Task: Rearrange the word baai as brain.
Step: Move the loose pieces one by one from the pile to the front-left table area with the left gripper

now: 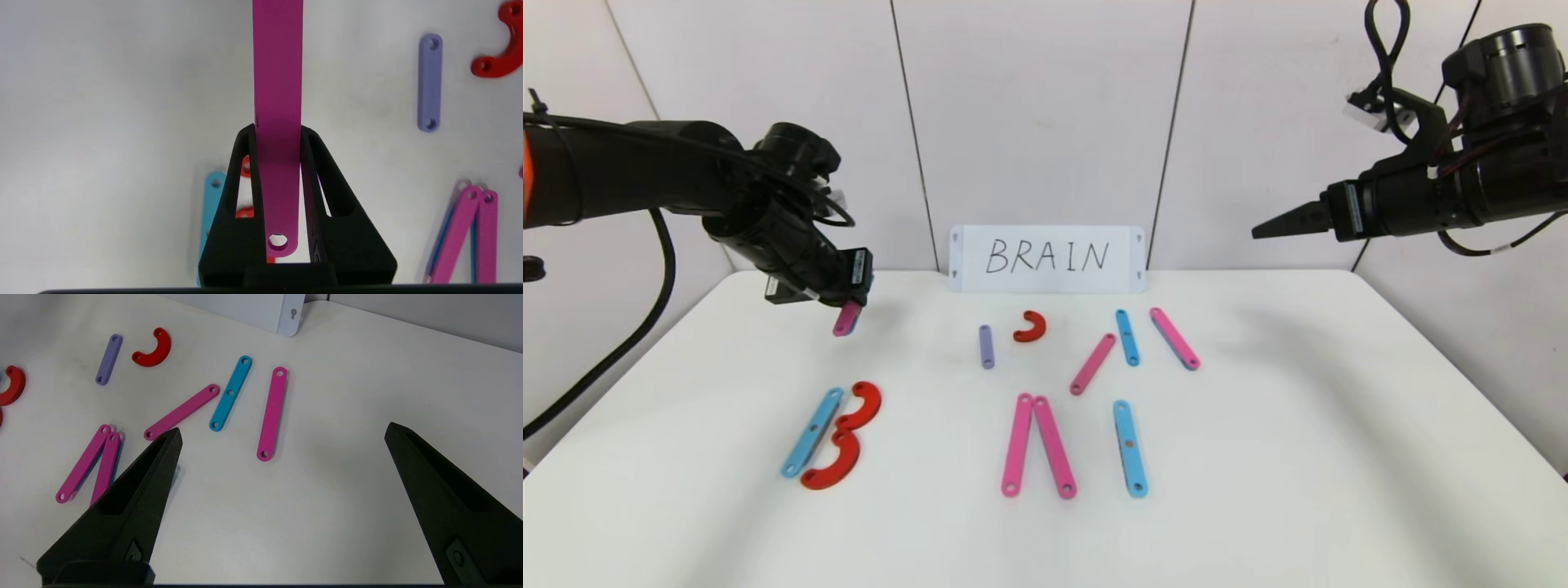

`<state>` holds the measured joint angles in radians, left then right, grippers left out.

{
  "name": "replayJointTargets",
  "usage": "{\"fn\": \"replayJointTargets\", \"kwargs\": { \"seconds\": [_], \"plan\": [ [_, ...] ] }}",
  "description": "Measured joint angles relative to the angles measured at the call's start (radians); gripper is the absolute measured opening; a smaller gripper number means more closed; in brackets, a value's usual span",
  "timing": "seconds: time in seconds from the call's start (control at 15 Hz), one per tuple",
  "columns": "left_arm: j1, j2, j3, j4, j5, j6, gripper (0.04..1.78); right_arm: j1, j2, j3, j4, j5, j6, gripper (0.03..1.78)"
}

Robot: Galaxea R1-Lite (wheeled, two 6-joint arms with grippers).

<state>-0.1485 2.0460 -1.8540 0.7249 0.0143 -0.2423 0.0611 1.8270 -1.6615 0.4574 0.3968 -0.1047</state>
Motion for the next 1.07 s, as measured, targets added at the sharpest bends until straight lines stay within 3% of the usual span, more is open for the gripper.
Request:
{"fn": "replayJointTargets", "kwargs": {
  "seconds": [0.4, 0.8, 1.07],
  "plan": [
    [-0.175, -0.143, 0.234, -0.024, 0.141, -0.124, 0.30, -0.001, -0.009, 0.001, 0.003, 0.004, 0.001, 1.74],
    [-0.252, -0.157, 0.473, -0.194, 0.150, -0.201, 0.30, 0.002, -0.016, 0.011, 0.002, 0.005, 0.000, 1.74],
    [-0.275, -0.122, 0.523, -0.221, 0.150, -0.205, 0.30, 0.003, -0.018, 0.011, 0.001, 0.005, 0.000, 1.74]
  ]
}}
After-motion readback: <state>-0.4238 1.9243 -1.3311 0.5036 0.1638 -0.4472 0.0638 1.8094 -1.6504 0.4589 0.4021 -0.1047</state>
